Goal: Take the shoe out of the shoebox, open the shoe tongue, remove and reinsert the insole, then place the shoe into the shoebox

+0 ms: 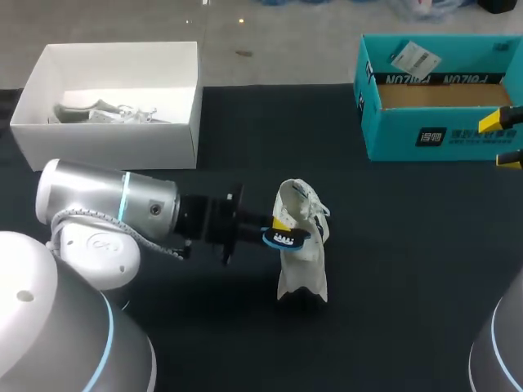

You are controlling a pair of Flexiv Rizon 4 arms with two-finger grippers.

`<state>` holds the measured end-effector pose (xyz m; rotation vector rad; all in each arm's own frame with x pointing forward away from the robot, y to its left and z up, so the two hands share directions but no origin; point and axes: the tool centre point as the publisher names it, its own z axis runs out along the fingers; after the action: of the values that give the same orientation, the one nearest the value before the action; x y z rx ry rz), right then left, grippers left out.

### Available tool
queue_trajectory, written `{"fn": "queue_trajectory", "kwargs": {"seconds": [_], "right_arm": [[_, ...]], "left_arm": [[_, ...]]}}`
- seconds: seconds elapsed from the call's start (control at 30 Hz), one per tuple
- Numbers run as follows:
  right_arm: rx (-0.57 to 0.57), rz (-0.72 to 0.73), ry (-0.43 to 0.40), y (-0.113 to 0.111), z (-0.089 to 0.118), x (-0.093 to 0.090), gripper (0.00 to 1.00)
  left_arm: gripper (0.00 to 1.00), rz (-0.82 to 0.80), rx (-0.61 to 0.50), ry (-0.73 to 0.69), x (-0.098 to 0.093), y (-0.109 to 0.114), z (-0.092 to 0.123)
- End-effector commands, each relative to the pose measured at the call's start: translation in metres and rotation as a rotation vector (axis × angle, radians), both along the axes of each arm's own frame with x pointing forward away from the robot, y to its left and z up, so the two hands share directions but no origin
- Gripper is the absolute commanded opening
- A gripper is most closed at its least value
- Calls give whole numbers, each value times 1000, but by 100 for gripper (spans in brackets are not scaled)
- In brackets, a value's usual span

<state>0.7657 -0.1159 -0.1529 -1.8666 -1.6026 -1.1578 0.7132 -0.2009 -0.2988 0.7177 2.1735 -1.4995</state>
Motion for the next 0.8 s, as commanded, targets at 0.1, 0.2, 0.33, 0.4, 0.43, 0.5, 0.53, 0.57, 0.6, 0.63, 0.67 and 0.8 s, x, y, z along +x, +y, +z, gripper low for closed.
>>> {"fn": "queue_trajectory", "kwargs": {"seconds": [0.1,0.2,0.33,0.4,0.43,0.5,0.53,0.57,0.6,0.63,0.67,0.8], "right_arm": [[-2,-2,1,0,0,-1,100],[-2,-2,1,0,0,-1,100],[-2,-2,1,0,0,-1,100],[-2,-2,1,0,0,-1,100],[-2,-2,1,0,0,-1,100],[-2,-2,1,0,0,-1,100],[-2,-2,1,0,0,-1,100],[-2,-2,1,0,0,-1,100],[-2,-2,1,0,0,-1,100],[-2,-2,1,0,0,-1,100],[-2,-2,1,0,0,-1,100],[-2,-2,1,0,0,-1,100]], "left_arm": [[0,9,17,14,2,-2,1],[0,6,16,15,0,-2,6],[0,3,-13,-17,-3,-5,23],[0,2,-31,-33,-3,-7,32],[0,-1,-45,-38,-3,-9,36],[0,-7,-70,-46,-2,-15,45],[0,-17,-79,-50,-2,-20,49],[0,-24,-83,-53,-2,-23,50],[0,-34,-88,-53,-2,-27,52],[0,-45,-92,-56,-1,-31,53],[0,-57,-89,-58,0,-36,52],[0,-74,-92,-48,0,-43,48]]}}
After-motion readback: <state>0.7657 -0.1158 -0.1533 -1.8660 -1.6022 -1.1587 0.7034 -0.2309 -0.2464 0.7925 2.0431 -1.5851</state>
